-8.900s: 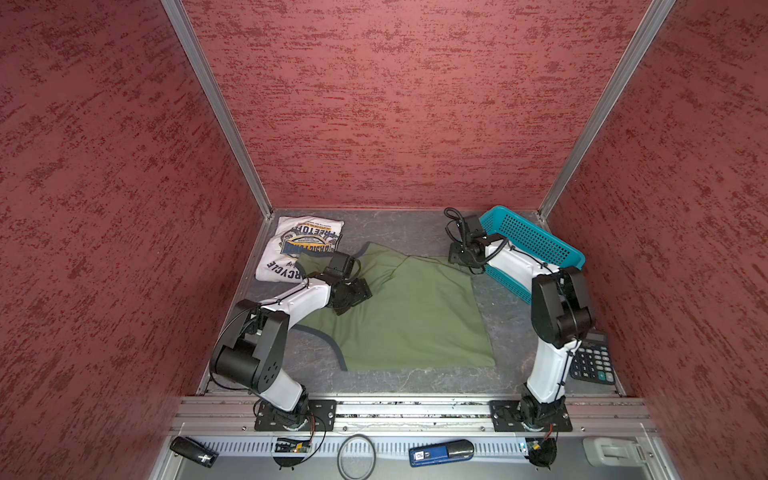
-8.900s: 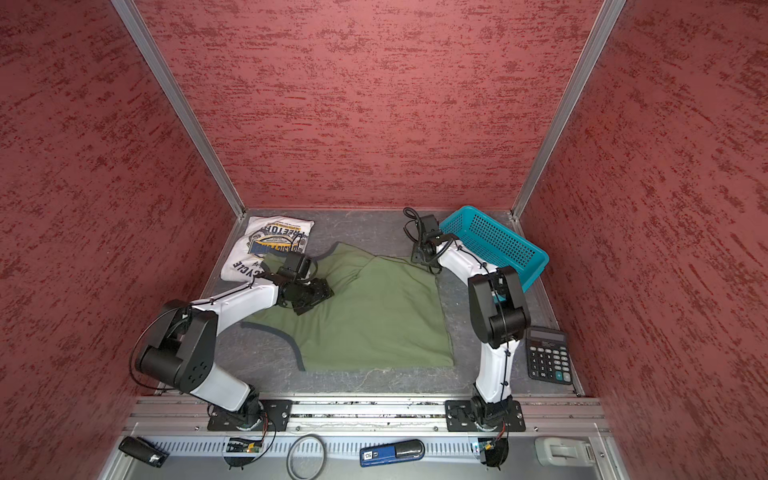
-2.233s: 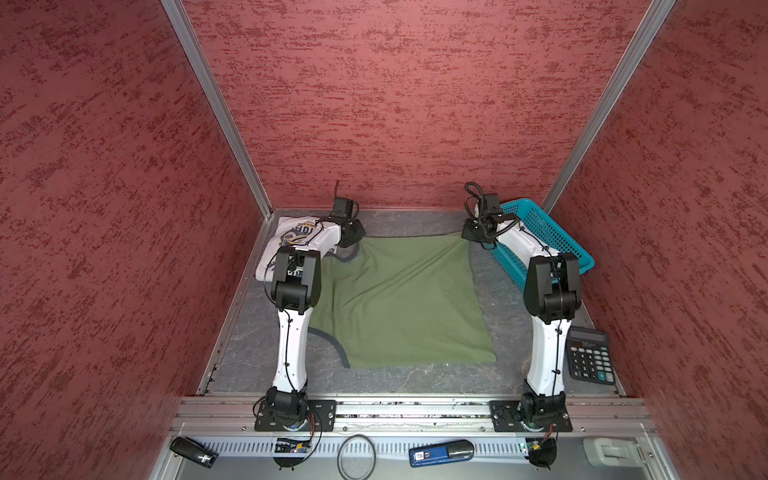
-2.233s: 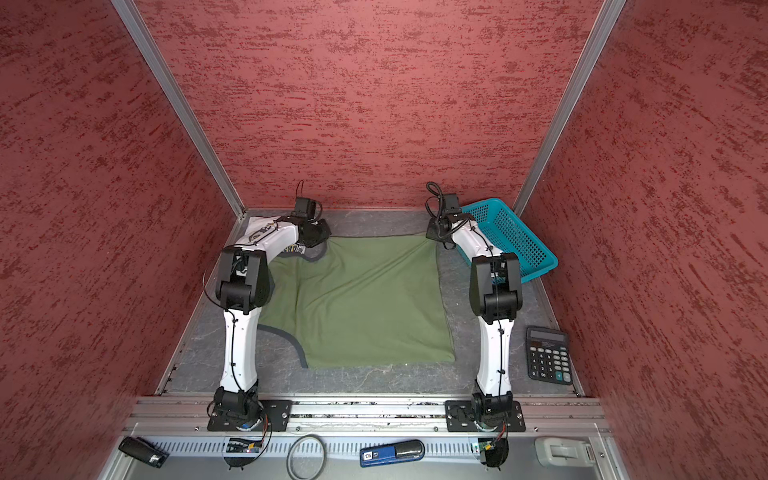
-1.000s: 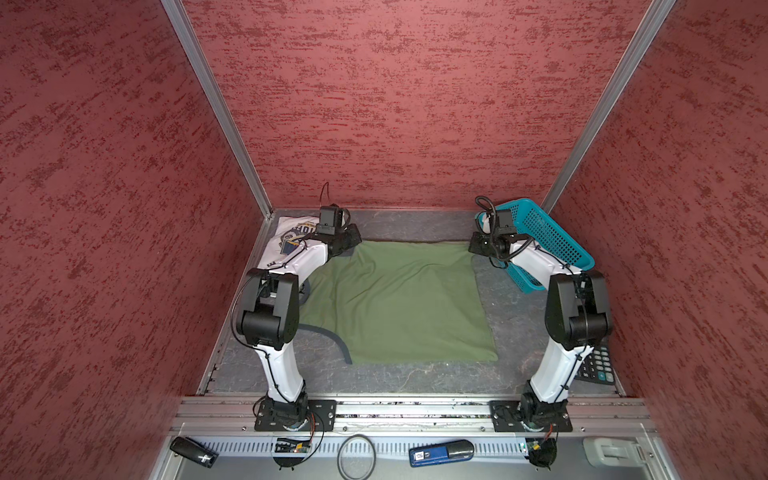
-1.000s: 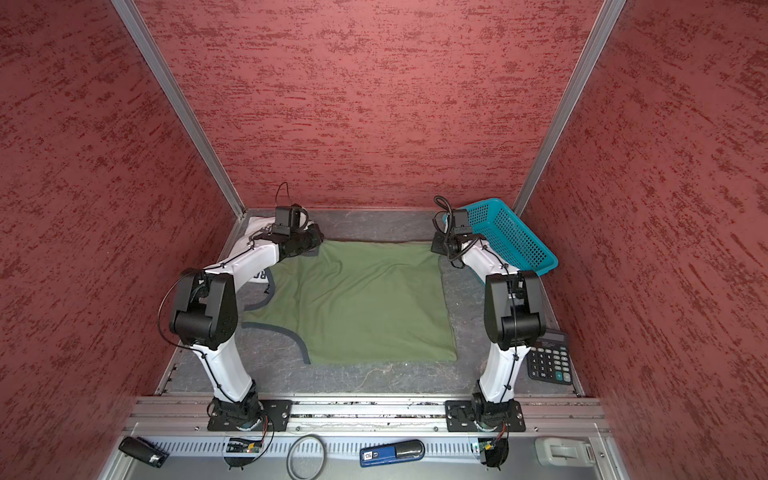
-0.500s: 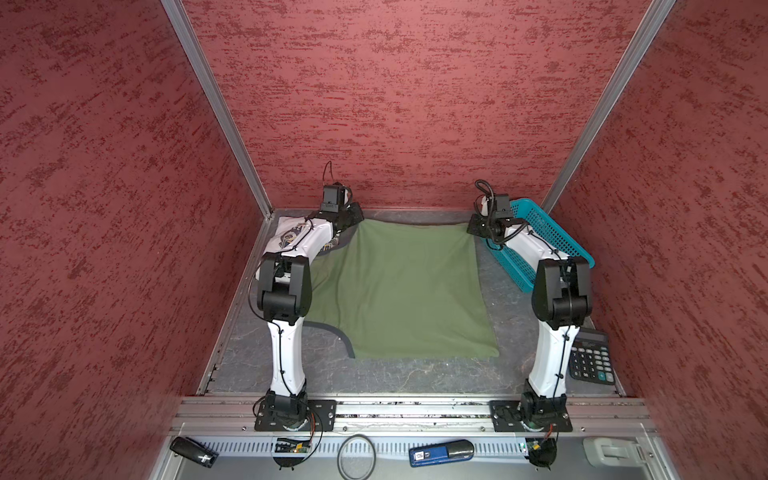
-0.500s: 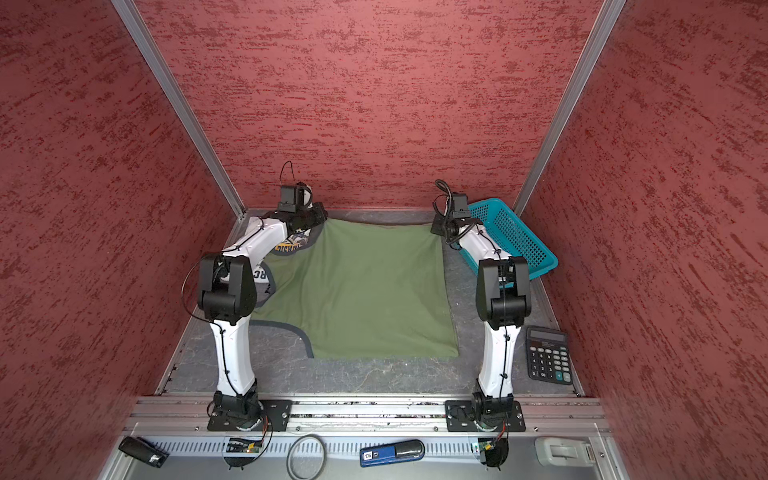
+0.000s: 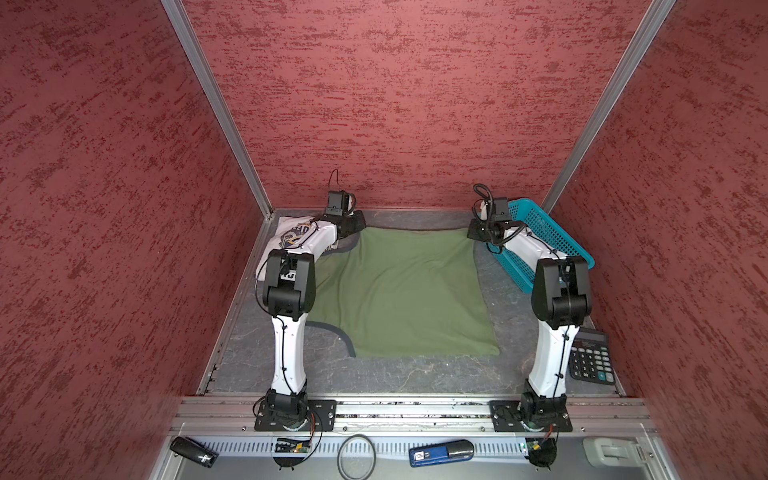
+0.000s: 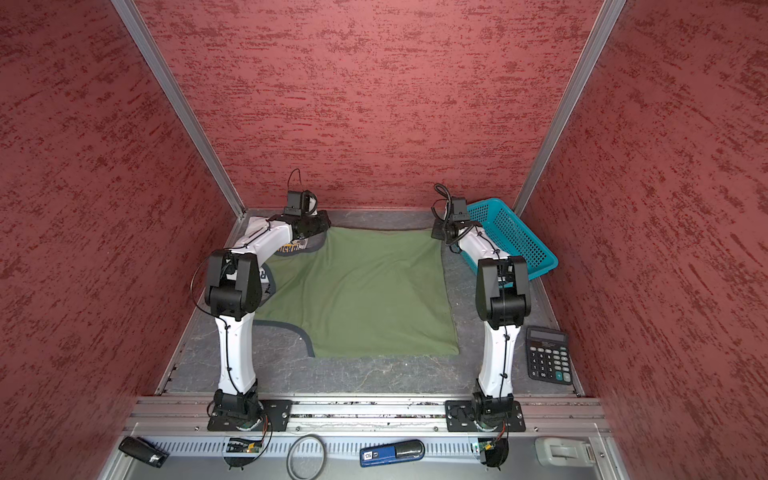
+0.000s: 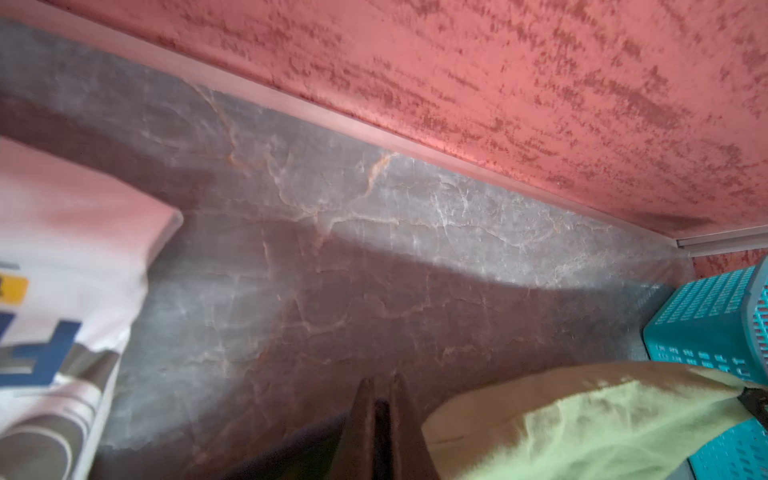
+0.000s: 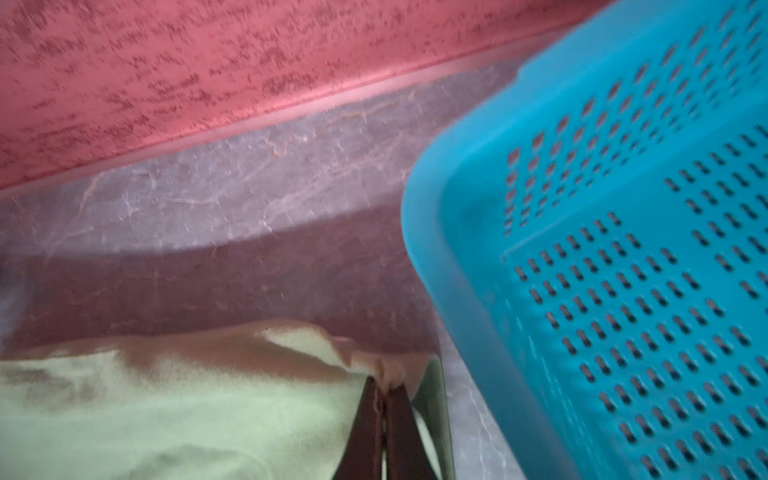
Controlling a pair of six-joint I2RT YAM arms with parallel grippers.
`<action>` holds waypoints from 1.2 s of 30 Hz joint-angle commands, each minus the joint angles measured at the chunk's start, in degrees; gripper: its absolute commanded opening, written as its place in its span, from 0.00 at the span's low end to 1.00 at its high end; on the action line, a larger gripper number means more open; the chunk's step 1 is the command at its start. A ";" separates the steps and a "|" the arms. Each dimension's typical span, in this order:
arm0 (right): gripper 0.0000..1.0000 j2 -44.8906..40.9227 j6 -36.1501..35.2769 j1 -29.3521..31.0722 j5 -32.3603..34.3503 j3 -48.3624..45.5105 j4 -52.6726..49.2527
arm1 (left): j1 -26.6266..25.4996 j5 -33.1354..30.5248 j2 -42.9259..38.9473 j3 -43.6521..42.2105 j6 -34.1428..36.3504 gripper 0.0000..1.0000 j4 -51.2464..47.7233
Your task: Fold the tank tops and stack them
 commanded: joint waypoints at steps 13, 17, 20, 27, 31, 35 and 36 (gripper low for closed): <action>0.01 -16.56 1.38 -0.32 -2.91 -23.40 12.53 | -0.80 1.78 -17.54 -24.50 1.50 0.08 13.92; 0.01 -18.70 3.26 -0.36 -4.37 -29.11 15.83 | -1.03 1.39 -22.31 -32.16 0.55 0.09 17.19; 0.03 -19.82 4.78 -0.32 -4.10 -32.87 17.65 | -1.32 1.57 -25.84 -38.37 -0.56 0.10 20.42; 0.29 -24.34 9.49 -0.28 -4.59 -41.72 19.56 | -5.32 0.90 -33.20 -52.80 -1.51 0.31 25.03; 0.53 -27.61 10.54 -0.31 -6.40 -44.95 17.64 | -5.13 -1.02 -39.26 -57.46 -3.71 0.61 21.76; 0.55 -26.85 9.52 -0.32 -3.52 -41.27 13.39 | -3.76 -2.20 -38.30 -49.00 -4.09 0.66 7.59; 0.55 -25.87 9.41 -0.32 -2.72 -39.90 12.41 | -3.76 -2.78 -36.94 -46.60 -4.33 0.65 4.71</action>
